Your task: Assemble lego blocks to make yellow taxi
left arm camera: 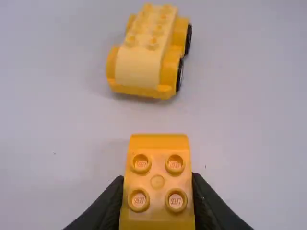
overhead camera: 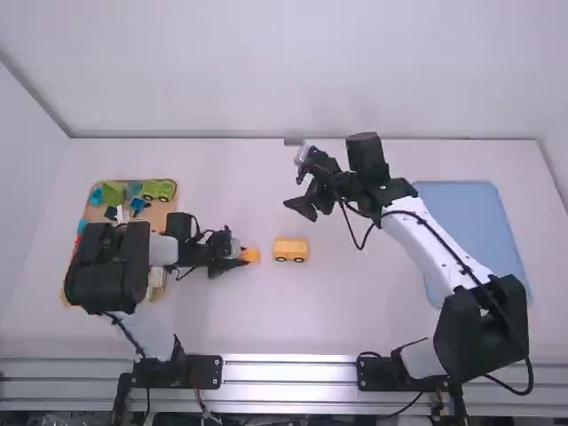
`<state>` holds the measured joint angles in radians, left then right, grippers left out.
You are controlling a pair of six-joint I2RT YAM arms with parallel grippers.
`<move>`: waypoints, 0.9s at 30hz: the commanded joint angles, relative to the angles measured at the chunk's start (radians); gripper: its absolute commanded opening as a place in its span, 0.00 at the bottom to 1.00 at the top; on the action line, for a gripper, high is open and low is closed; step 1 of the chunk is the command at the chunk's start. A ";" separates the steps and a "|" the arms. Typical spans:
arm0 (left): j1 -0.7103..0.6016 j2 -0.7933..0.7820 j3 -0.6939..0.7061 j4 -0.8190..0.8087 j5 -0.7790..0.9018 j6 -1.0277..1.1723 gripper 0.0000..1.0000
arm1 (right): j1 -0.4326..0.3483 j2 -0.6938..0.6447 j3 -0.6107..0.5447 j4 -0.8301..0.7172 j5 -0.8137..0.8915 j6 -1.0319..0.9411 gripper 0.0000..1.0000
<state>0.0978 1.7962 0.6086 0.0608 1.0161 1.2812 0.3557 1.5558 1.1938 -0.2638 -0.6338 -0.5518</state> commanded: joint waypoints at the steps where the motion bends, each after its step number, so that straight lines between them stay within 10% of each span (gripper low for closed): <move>1: -0.010 -0.086 0.047 -0.050 0.051 -0.035 0.17 | -0.022 -0.021 0.030 -0.040 0.135 -0.008 0.98; 9: -0.111 -0.171 0.103 -0.135 0.037 -0.036 0.15 | -0.126 -0.018 -0.083 -0.304 -0.254 -0.523 0.98; 19: -0.238 -0.171 0.135 -0.120 -0.019 -0.075 0.16 | -0.137 0.108 -0.526 0.528 -0.367 -0.244 0.98; 27: -0.247 -0.171 0.133 -0.037 -0.038 -0.193 0.17 | -0.098 0.246 -0.591 0.735 -0.361 -0.236 0.98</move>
<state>-0.1425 1.6394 0.7277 0.0242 0.9665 1.1305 0.2527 1.7672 0.6090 0.4664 -0.9718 -0.7952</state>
